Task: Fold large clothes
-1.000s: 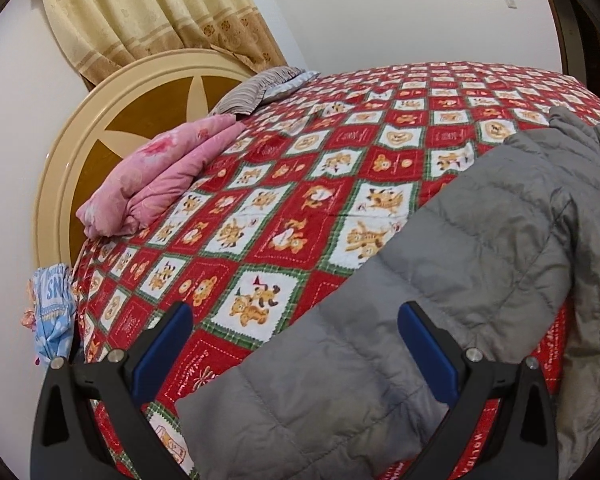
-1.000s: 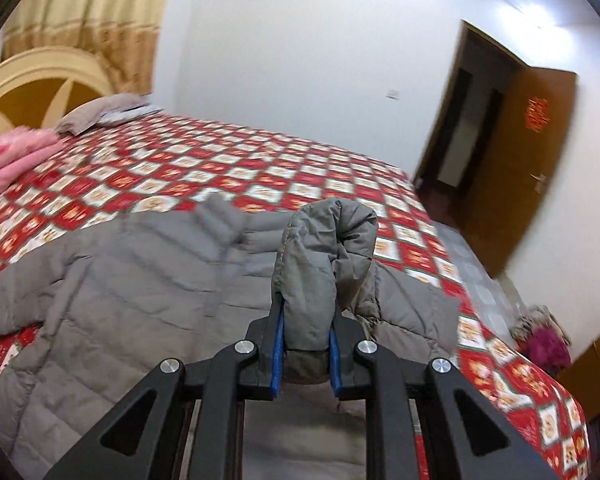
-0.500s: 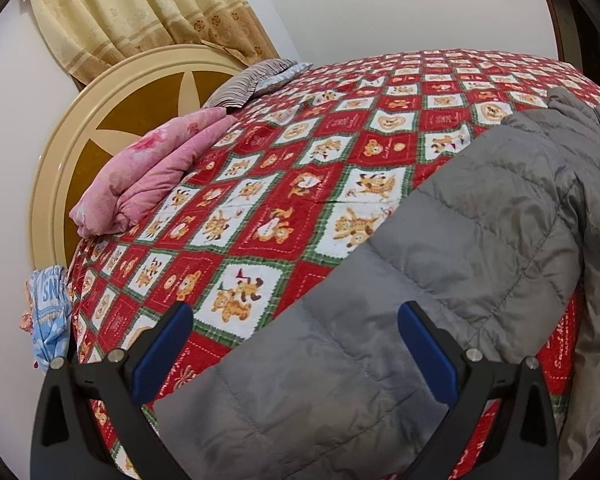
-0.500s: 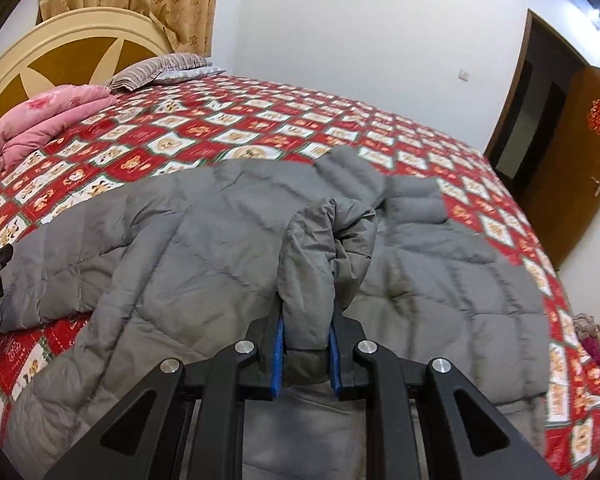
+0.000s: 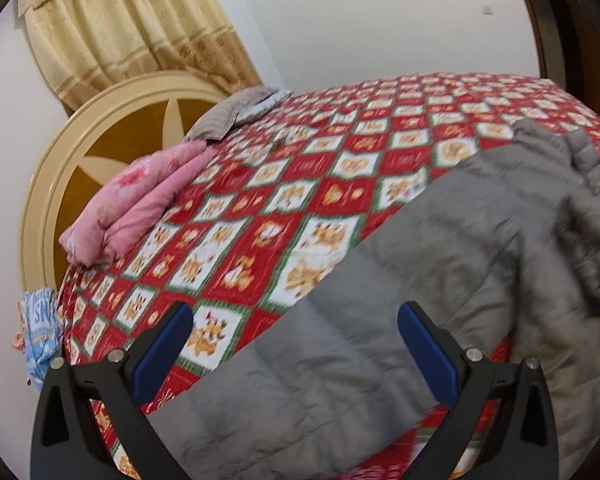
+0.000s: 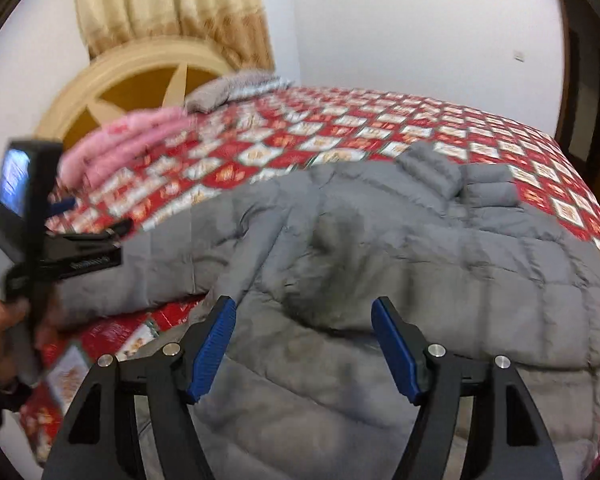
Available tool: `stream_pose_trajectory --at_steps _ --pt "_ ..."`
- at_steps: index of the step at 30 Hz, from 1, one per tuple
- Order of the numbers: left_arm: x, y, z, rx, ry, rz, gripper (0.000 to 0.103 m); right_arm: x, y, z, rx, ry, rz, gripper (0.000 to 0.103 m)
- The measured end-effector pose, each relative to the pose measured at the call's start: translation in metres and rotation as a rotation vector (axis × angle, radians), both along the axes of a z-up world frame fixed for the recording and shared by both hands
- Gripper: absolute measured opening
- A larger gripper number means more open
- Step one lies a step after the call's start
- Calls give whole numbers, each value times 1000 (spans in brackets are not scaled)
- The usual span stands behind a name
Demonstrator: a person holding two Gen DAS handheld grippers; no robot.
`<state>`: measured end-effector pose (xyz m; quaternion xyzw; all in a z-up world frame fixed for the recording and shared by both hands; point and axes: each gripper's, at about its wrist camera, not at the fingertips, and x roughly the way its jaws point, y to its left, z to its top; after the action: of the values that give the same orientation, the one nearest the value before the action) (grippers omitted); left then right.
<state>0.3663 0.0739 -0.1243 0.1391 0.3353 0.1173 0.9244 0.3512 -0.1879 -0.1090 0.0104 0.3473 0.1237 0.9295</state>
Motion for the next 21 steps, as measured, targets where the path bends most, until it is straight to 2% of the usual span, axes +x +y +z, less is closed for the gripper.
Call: stream_pose_trajectory --at_steps 4,7,9,11,13,17,21 --pt "0 -43 13 -9 -18 -71 103 -9 -57 18 22 -43 -140 70" --pt "0 -81 22 -20 -31 -131 103 -3 -115 18 -85 -35 -372 70" --pt "0 -112 24 -16 -30 -191 103 1 -157 14 -72 -19 -511 69" --pt "4 -142 17 20 -42 -224 103 4 -192 6 -58 11 -608 68" --pt "12 -165 2 83 -43 -223 103 12 -211 -6 -49 48 -630 68" --pt "37 -185 -40 218 -36 -154 103 28 -217 -33 -54 131 -568 67" --pt "53 -175 -65 202 33 -103 103 33 -210 -56 -87 166 -528 67"
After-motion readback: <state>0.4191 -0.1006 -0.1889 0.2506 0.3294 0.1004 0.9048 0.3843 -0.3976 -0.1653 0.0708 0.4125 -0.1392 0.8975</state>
